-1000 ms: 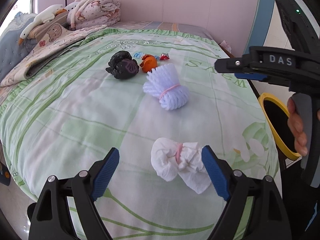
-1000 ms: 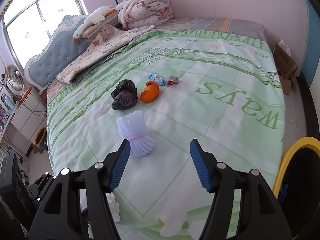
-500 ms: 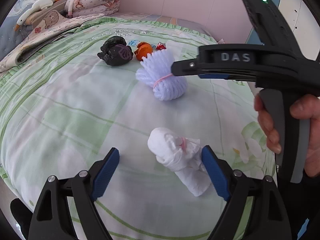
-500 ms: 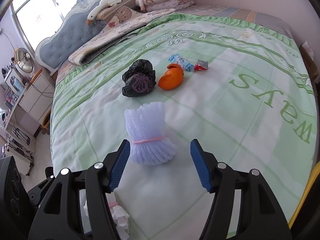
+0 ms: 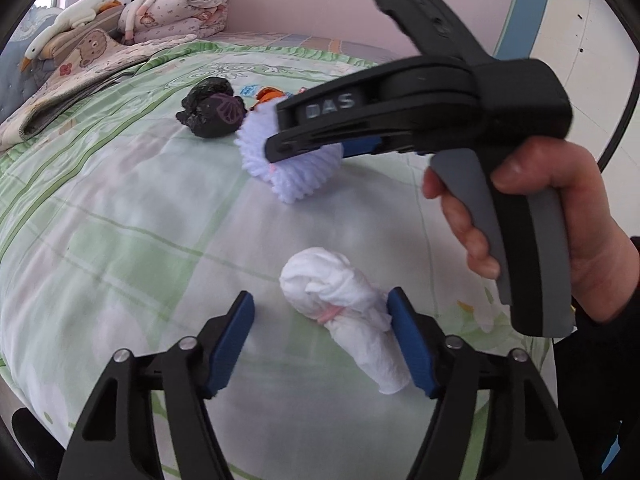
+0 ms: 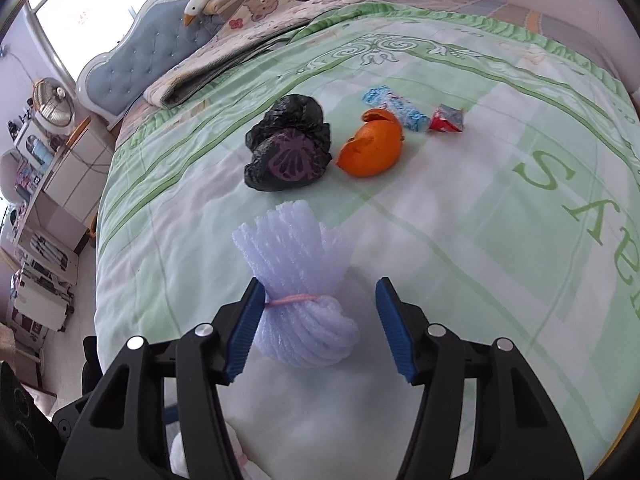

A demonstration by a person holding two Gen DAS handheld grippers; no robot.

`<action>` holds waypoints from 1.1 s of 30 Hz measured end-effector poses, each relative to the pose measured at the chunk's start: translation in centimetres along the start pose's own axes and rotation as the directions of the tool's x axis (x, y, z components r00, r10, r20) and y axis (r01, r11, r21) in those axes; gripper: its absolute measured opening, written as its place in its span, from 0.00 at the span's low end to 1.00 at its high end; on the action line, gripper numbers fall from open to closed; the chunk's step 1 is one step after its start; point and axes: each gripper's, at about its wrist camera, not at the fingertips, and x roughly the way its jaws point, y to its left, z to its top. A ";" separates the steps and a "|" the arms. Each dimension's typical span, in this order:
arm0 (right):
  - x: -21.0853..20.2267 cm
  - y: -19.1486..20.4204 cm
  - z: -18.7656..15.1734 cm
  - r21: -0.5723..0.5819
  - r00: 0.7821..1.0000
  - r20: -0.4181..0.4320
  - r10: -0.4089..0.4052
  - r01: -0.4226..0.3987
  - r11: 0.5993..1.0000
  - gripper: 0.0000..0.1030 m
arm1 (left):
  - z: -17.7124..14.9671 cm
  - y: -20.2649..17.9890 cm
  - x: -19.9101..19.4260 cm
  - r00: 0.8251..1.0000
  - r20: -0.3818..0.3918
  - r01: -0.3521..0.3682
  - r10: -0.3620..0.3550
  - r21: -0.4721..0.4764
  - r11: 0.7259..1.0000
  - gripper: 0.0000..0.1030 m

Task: Collect trash
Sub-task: 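Grasp the lavender mesh net with the right tool while the left tool grasps the white tissue, then carry the lavender net and white tissue over the bin with both tools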

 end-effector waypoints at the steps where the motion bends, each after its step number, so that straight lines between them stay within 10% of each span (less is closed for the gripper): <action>1: 0.0 0.2 0.0 -0.005 1.000 0.000 -0.001 0.001 1.000 0.45 | -0.1 -0.1 0.0 1.000 0.002 -0.001 0.001 0.005 1.000 0.58; 33: -10.1 0.1 0.1 0.008 0.987 0.159 -0.008 0.007 1.000 0.32 | 2.0 -2.0 -5.6 0.992 0.122 -0.025 0.018 0.056 0.998 0.43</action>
